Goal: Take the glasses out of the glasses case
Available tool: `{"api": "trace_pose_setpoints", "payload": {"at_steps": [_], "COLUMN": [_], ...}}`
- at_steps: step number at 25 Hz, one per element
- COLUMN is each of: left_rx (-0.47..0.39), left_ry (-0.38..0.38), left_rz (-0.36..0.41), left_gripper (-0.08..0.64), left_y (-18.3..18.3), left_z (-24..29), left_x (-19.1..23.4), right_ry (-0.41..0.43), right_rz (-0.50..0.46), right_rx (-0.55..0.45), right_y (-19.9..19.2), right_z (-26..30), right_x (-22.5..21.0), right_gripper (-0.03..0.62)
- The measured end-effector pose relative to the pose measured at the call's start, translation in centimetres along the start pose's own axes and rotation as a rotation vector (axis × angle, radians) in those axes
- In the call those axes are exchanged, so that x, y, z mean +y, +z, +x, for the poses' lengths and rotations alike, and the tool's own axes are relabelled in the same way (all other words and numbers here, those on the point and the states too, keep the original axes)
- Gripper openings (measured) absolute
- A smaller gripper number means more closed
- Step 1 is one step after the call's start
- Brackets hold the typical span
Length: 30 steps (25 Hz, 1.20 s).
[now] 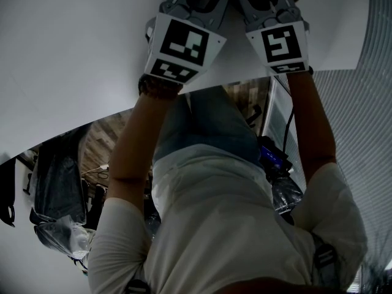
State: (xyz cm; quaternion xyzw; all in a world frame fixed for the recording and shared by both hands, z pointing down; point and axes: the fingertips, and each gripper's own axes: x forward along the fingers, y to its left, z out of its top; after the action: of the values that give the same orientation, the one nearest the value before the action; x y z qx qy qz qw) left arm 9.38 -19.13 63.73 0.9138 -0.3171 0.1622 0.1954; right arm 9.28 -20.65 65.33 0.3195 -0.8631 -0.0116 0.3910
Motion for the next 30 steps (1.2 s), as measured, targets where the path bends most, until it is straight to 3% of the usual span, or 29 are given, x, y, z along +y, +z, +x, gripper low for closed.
{"api": "trace_pose_setpoints", "payload": {"at_steps": [21, 30], "left_rx": [0.01, 0.006], "left_ry": [-0.009, -0.019], "left_rz": [-0.035, -0.087], "left_gripper": [0.002, 0.002], "left_y": [-0.1, 0.0], "left_z": [0.3, 0.3], "left_x": [0.5, 0.9], "right_ry": [-0.026, -0.048], "right_rz": [0.013, 0.004], "right_rx": [-0.024, -0.046], "right_y": [0.7, 2.0], "right_z": [-1.5, -2.6], "right_x": [-1.0, -2.0], "right_gripper": [0.052, 0.046]}}
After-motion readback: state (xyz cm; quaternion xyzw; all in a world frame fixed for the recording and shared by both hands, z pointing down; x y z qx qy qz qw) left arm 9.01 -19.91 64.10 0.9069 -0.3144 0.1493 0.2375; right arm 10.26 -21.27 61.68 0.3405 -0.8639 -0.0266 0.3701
